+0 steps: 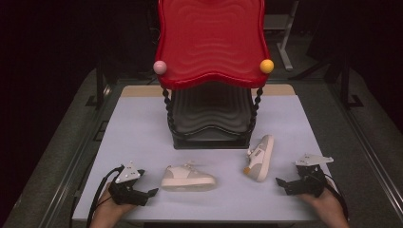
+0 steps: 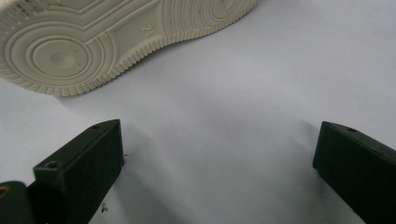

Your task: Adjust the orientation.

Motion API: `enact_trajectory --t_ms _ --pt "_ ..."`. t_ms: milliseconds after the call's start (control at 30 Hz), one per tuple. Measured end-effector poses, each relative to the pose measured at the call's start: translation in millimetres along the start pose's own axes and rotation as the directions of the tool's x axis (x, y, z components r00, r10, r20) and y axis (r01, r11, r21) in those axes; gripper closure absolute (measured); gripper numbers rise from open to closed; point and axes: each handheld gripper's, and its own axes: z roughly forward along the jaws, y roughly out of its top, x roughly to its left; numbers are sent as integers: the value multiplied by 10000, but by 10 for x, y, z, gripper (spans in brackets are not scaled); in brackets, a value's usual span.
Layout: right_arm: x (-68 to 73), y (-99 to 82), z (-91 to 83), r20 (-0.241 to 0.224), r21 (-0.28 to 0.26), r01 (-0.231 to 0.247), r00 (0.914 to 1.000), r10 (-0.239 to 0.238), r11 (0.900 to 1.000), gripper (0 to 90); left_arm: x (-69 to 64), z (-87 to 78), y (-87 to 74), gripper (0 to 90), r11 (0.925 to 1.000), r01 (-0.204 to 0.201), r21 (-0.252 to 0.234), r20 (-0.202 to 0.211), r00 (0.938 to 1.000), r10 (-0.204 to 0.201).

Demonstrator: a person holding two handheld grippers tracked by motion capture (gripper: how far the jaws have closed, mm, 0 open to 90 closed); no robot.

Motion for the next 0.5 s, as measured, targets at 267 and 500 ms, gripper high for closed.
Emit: enact_trajectory --t_ms 267,500 --pt "0 -1 0 -4 -7 6 10000 -6 10000 11 -10 -98 -3 363 9993 377 -14 -176 9991 -377" --pt "0 0 1 12 -12 34 10000 -34 10000 10 18 -296 91 765 9908 1160 -704 534 9922 -1124"
